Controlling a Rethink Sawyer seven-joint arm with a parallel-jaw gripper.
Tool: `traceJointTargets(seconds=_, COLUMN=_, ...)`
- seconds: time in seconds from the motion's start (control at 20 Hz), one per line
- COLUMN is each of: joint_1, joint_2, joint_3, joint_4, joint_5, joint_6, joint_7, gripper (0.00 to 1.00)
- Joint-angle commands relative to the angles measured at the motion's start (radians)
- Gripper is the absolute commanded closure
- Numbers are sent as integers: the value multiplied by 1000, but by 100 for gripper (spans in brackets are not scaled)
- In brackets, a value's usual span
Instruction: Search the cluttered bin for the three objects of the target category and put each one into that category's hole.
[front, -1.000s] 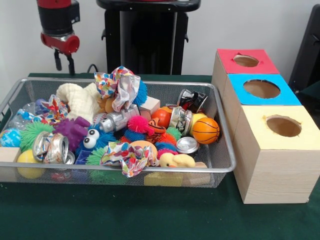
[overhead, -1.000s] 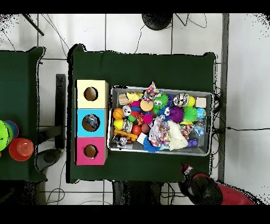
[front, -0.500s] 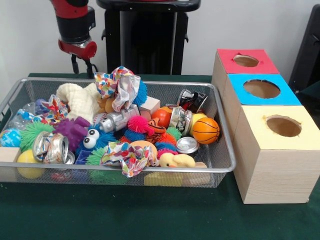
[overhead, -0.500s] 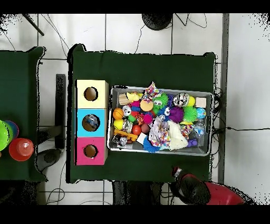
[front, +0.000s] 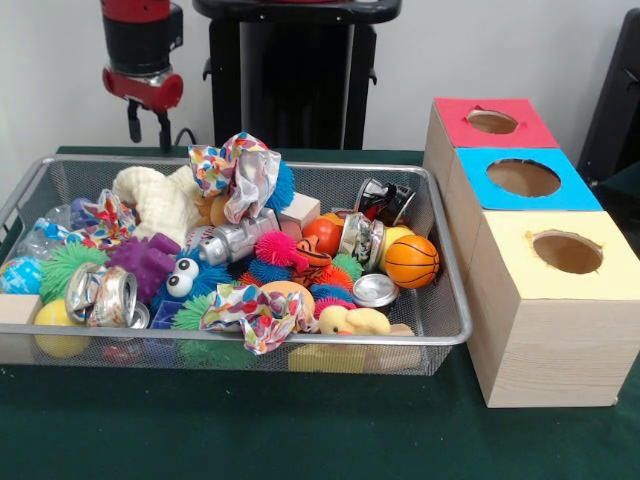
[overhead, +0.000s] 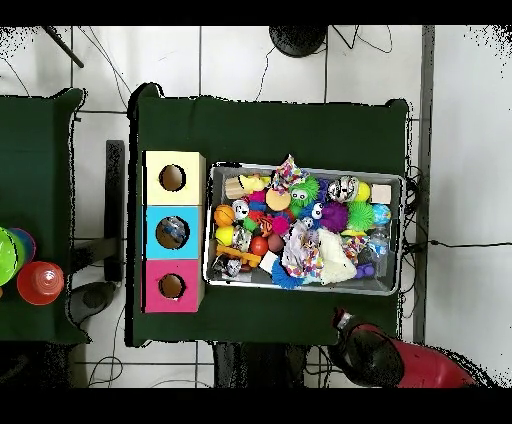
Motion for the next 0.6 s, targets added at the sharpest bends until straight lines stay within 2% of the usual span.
traceJointTargets(seconds=0.05, joint_1=-32, joint_2=-71, joint_3=112, joint_4=-86, joint_5=56, joint_6=158, joint_7=-55, gripper=0)
traceJointTargets(seconds=0.25, joint_1=-59, joint_2=-63, joint_3=138, joint_4=-113, joint_5=68, joint_6=196, joint_7=-77, gripper=0)
traceJointTargets(seconds=0.6, joint_1=-100, joint_2=65, joint_3=170, joint_4=-257, joint_5=36, joint_6=207, joint_7=-101, gripper=0)
